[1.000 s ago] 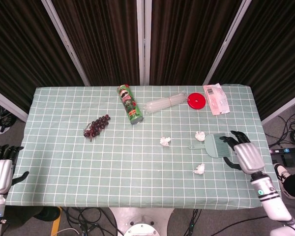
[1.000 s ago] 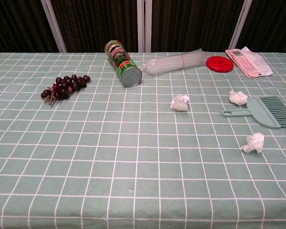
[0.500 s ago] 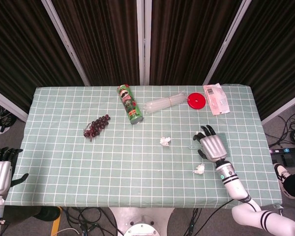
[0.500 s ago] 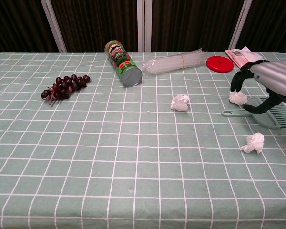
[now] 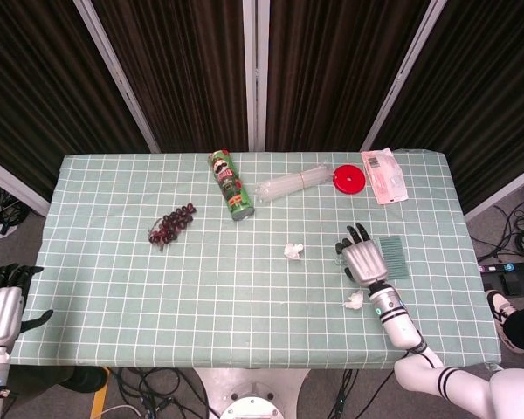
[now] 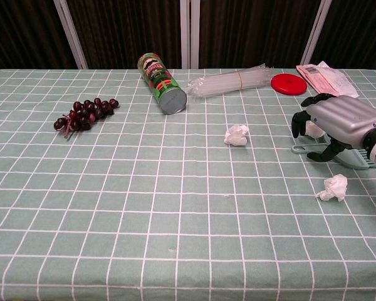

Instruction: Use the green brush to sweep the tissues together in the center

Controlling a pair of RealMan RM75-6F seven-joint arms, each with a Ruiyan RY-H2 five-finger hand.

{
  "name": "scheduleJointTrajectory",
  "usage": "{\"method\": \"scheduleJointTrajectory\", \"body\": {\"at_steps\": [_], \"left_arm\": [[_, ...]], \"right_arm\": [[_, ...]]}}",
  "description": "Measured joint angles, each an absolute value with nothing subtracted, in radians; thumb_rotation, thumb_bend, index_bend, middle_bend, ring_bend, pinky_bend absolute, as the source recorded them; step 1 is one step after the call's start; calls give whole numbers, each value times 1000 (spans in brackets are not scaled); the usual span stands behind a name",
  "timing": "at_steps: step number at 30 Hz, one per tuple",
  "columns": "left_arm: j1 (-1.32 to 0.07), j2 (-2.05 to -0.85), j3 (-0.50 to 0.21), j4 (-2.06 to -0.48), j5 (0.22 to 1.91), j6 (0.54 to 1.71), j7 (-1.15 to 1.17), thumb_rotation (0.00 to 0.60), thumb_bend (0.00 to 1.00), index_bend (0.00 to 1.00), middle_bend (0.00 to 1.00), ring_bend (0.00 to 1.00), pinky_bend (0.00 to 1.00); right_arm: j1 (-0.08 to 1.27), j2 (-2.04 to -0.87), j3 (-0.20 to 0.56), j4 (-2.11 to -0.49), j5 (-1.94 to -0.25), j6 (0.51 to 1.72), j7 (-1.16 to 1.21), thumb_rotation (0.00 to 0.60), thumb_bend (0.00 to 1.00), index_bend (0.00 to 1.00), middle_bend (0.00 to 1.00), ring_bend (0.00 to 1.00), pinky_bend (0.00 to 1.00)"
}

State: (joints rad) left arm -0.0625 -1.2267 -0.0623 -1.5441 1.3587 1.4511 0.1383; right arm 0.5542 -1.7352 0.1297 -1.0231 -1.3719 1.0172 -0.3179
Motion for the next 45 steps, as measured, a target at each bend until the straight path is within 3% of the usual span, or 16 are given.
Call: {"method": "scheduleJointTrajectory", "body": {"at_steps": [12, 18, 25, 31, 39, 45], "left_arm": [[-70, -1232, -67, -1533, 1348, 1432, 130, 600, 123, 257, 244, 154, 149], [-72, -1231, -68, -1534, 1341, 1424, 130, 600, 123, 257, 242, 154, 149], [-74, -1231, -66, -1536, 1339, 1419, 132, 600, 123, 257, 240, 154, 148], [-72, -1232, -65, -1536, 1337, 1420, 132, 600, 123, 257, 239, 154, 148], [-72, -1224, -65, -1543, 1344, 1425, 130, 600, 122, 257, 239, 154, 148], [-67, -1217, -62, -1561, 1349, 1433, 138, 600, 123, 257, 238, 154, 148]], "right_arm": [[568, -1762, 128, -964, -1348, 987, -306, 600, 165, 424, 417, 124, 80], [580, -1759, 129, -965, -1337, 956, -294, 600, 227, 429, 425, 126, 79], [587, -1749, 125, -981, -1330, 946, -300, 600, 229, 475, 469, 163, 79], [583, -1745, 117, -992, -1341, 969, -302, 600, 255, 572, 539, 223, 79], [556, -1668, 106, -1099, -1382, 1044, -253, 600, 257, 600, 562, 241, 79], [547, -1555, 108, -1203, -1423, 1071, -65, 600, 257, 605, 566, 241, 79]]}}
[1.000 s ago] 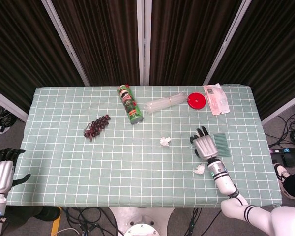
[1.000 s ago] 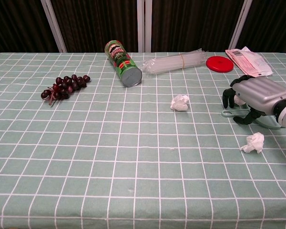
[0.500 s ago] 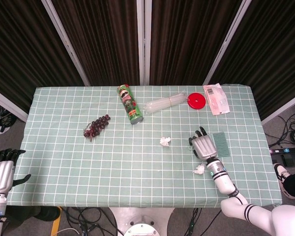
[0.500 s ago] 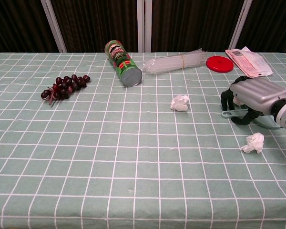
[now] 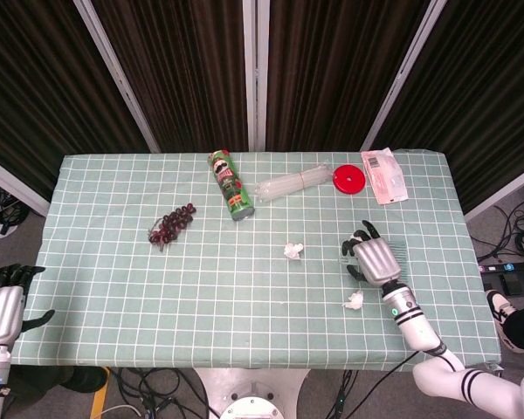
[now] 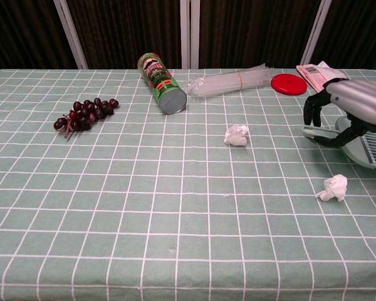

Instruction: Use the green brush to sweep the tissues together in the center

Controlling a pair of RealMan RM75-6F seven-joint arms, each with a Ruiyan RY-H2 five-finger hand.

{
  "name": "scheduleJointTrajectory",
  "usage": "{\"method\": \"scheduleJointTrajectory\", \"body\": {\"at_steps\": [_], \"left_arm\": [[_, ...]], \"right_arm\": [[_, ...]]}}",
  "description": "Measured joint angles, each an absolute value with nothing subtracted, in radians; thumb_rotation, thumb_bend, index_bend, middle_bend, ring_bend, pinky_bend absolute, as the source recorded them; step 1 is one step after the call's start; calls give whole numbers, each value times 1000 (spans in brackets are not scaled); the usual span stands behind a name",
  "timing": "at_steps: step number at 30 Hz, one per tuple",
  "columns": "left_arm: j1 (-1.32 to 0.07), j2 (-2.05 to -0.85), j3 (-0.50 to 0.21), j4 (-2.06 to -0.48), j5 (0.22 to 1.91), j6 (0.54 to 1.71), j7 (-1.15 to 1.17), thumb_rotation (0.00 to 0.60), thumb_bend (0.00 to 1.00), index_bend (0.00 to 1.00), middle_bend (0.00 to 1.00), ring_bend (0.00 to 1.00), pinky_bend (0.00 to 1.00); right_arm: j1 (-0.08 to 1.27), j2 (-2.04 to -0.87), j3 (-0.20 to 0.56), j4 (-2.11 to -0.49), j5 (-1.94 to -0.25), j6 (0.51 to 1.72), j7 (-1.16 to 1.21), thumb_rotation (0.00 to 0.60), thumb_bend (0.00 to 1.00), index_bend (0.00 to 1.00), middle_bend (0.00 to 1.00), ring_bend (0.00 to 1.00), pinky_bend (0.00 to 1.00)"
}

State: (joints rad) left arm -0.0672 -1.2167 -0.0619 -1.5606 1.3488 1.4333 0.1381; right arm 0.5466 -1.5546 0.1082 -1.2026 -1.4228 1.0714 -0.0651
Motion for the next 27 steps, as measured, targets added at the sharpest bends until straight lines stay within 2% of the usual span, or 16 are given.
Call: {"method": "scheduleJointTrajectory", "body": {"at_steps": [7, 12, 20, 27], "left_arm": [[-64, -1201, -60, -1596, 1356, 1447, 167, 600, 122, 257, 239, 154, 148], [-60, -1186, -62, -1632, 1342, 1453, 200, 600, 121, 257, 239, 154, 148], [-62, -1169, -70, -1689, 1315, 1454, 261, 600, 121, 257, 239, 154, 148], [-64, -1163, -72, -1720, 1305, 1457, 286, 600, 121, 257, 239, 154, 148]], "right_arm": [[588, -1474, 120, -1208, -1495, 1060, 307, 600, 287, 631, 581, 241, 79], [657, -1479, 119, -1071, -1561, 1039, 612, 600, 327, 635, 583, 241, 78], [769, -1586, 77, -737, -1642, 997, 920, 600, 329, 649, 594, 253, 79], [803, -1689, 32, -583, -1674, 1019, 1093, 600, 327, 648, 595, 256, 83]]}}
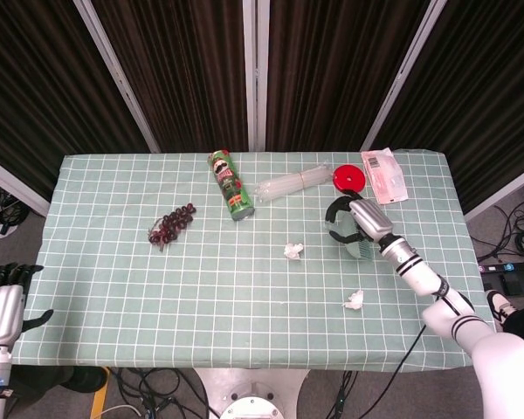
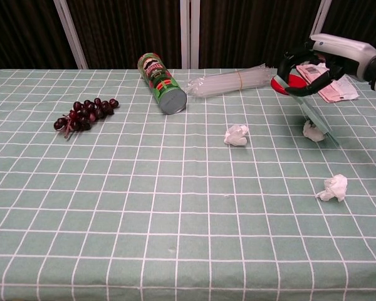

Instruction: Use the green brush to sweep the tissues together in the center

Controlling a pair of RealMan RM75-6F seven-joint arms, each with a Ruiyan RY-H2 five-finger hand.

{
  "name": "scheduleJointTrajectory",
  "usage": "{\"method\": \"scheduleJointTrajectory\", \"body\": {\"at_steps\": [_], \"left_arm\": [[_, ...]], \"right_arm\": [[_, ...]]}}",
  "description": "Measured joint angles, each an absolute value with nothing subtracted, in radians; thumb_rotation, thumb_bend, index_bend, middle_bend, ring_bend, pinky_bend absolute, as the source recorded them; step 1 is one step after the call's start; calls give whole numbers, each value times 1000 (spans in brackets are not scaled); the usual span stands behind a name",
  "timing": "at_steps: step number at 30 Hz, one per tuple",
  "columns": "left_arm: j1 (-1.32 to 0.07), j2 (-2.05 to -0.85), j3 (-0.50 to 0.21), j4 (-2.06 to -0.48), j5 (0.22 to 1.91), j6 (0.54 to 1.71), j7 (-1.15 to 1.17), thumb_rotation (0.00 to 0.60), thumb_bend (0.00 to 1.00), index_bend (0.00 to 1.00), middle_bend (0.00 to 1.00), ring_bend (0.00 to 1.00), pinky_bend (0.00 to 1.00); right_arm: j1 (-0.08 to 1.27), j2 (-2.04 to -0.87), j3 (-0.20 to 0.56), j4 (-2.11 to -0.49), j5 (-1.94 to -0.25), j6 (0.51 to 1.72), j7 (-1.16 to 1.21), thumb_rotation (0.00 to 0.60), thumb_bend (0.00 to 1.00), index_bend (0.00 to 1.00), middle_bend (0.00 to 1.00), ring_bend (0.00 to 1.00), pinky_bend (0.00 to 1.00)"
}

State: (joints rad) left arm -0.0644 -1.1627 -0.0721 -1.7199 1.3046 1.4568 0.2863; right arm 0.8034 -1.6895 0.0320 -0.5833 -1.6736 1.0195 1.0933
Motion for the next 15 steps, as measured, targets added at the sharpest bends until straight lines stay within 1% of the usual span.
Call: {"method": "scheduleJointTrajectory", "body": {"at_steps": [5, 8, 11, 15], "left_arm": [[-68, -1166, -72, -1720, 1304, 1454, 291, 600, 121, 257, 239, 154, 148], [-70, -1169, -71, -1720, 1307, 1455, 293, 600, 121, 257, 238, 153, 148], [-71, -1173, -71, -1720, 1308, 1456, 295, 600, 121, 257, 238, 154, 148], [-71, -1173, -68, -1719, 1311, 1458, 296, 600, 121, 257, 238, 154, 148]], "right_arm": [[798, -1737, 11, -553, -1686, 1100, 1184, 600, 327, 648, 596, 268, 100], [801, -1757, 8, -558, -1687, 1123, 1244, 600, 328, 648, 596, 269, 101], [813, -1784, 13, -574, -1685, 1157, 1276, 600, 327, 649, 596, 269, 101], [835, -1823, 29, -593, -1678, 1182, 1260, 600, 327, 648, 596, 269, 101]]}}
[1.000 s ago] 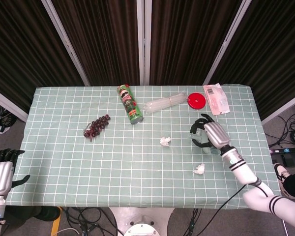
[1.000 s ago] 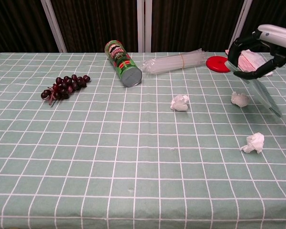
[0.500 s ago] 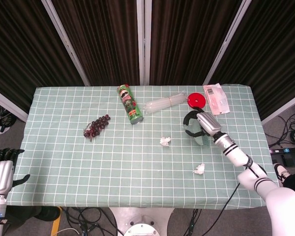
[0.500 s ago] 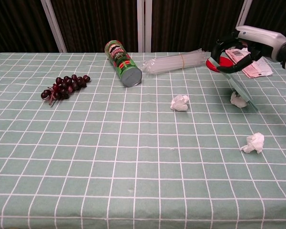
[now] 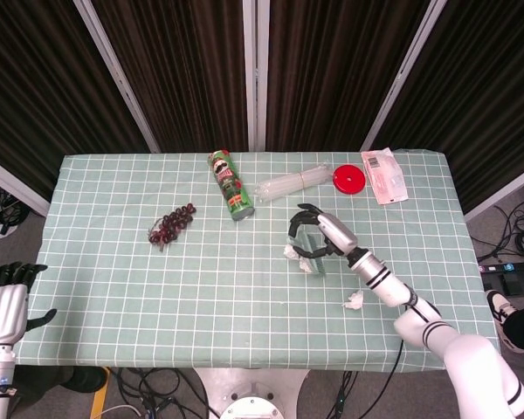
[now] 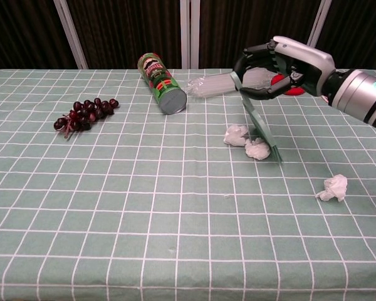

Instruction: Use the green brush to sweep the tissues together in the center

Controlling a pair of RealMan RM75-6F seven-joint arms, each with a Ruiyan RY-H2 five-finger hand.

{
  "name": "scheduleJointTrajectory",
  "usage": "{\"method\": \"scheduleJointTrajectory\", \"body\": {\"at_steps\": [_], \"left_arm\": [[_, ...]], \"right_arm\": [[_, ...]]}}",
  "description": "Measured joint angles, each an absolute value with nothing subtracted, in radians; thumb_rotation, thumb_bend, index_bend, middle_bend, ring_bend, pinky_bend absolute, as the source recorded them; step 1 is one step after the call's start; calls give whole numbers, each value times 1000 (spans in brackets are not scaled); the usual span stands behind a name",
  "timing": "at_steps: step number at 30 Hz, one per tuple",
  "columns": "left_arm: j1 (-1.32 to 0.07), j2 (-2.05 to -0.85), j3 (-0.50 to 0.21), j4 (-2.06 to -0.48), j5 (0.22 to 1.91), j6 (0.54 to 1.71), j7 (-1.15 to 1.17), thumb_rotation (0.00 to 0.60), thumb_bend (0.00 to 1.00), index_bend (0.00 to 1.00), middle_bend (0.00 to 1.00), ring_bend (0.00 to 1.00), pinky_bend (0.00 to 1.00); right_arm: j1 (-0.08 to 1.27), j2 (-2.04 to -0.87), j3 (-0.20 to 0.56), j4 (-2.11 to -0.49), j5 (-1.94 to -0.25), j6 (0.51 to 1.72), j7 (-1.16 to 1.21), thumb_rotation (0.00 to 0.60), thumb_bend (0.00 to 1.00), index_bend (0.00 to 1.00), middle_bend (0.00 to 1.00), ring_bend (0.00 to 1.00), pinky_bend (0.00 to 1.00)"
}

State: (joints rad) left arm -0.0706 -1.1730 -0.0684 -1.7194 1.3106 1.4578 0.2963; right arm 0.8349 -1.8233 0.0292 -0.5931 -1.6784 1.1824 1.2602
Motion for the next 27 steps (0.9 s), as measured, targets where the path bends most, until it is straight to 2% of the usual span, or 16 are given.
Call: {"method": "scheduleJointTrajectory", "body": {"at_steps": [7, 13, 19, 27], "left_arm": [[-62, -1170, -66, -1710, 1313, 1468, 272, 600, 121, 257, 239, 154, 148], [-66, -1176, -65, -1687, 1322, 1458, 248, 600, 120, 257, 238, 154, 148], [-70, -1174, -67, -1675, 1341, 1463, 229, 600, 120, 257, 238, 154, 148], [-84, -1178, -66, -1664, 1346, 1439, 219, 600, 121, 257, 238, 154, 148]], "right_arm": [[853, -1856, 58, -627, -1655, 1201, 1156, 600, 328, 648, 596, 269, 101], [831, -1818, 68, -710, -1638, 1239, 1118, 600, 329, 649, 597, 269, 102], [757, -1710, 67, -860, -1603, 1276, 1022, 600, 327, 648, 597, 272, 102], [607, -1492, 44, -1229, -1530, 1314, 843, 600, 329, 648, 600, 283, 102]]}}
